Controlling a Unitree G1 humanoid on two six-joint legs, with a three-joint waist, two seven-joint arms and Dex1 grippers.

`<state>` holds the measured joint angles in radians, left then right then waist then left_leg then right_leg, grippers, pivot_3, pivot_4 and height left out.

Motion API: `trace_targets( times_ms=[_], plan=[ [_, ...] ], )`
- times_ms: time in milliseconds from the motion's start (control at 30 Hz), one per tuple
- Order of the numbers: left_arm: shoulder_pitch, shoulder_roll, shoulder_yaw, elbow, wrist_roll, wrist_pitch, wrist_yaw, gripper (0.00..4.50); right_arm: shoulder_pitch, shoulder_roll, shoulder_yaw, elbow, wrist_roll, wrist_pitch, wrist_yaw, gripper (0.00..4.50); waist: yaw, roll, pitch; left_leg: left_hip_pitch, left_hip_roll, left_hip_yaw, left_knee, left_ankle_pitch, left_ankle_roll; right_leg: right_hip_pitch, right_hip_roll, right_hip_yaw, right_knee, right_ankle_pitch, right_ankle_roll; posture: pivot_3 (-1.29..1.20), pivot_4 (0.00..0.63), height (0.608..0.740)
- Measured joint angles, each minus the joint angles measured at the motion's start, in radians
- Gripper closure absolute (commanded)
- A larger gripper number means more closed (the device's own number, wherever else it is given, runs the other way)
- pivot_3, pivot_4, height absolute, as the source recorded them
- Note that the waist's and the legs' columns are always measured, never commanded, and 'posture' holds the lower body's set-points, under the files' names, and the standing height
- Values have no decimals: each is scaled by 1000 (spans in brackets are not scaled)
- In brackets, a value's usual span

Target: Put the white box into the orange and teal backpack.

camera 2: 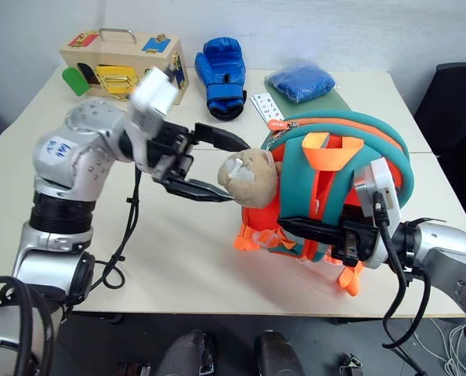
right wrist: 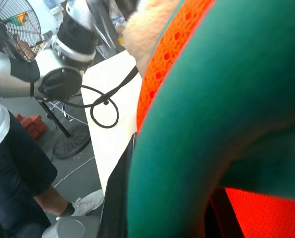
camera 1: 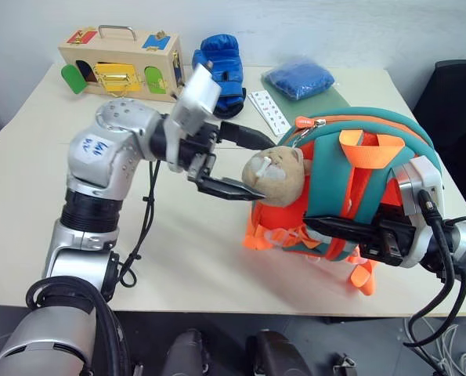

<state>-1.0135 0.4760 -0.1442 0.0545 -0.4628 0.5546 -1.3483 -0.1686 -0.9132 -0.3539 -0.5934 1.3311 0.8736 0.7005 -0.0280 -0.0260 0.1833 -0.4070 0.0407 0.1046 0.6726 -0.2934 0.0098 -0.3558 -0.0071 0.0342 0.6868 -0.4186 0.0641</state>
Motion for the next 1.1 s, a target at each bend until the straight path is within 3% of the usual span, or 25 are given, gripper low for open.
trace_targets(
  times_ms=[100,200,433,633,900,1100],
  plan=[
    [13,-38,-7,-2,-9,7,28,16,2,0,0,-8,7,-1,-11,4500,0,0,0,0,0,0,0,0,0,0,0,0,1,0,0,0,150,740],
    [12,-69,-2,-4,-15,11,69,592,19,9,0,-23,7,-3,-22,4500,0,0,0,0,0,0,0,0,0,0,0,0,0,0,0,0,150,740],
    [12,-80,-1,0,-12,7,113,2742,28,23,0,-29,32,-10,-55,4500,0,0,0,0,0,0,0,0,0,0,0,0,0,0,0,0,150,740],
    [7,-61,-15,48,15,-61,78,4007,50,22,-5,-31,39,-19,-59,4500,0,0,0,0,0,0,0,0,0,0,0,0,-1,0,0,0,150,740],
    [-233,-11,26,467,68,-177,14,4082,165,22,-90,-42,59,-33,-59,4500,-2,0,0,-1,-1,0,-2,0,0,0,0,0,-3,0,0,0,150,740],
    [-264,50,-34,781,235,-466,-81,4082,216,29,-97,-113,94,-63,-58,4500,-2,0,0,1,-1,0,-4,1,0,-1,0,1,-3,0,0,0,150,740]
  ],
)
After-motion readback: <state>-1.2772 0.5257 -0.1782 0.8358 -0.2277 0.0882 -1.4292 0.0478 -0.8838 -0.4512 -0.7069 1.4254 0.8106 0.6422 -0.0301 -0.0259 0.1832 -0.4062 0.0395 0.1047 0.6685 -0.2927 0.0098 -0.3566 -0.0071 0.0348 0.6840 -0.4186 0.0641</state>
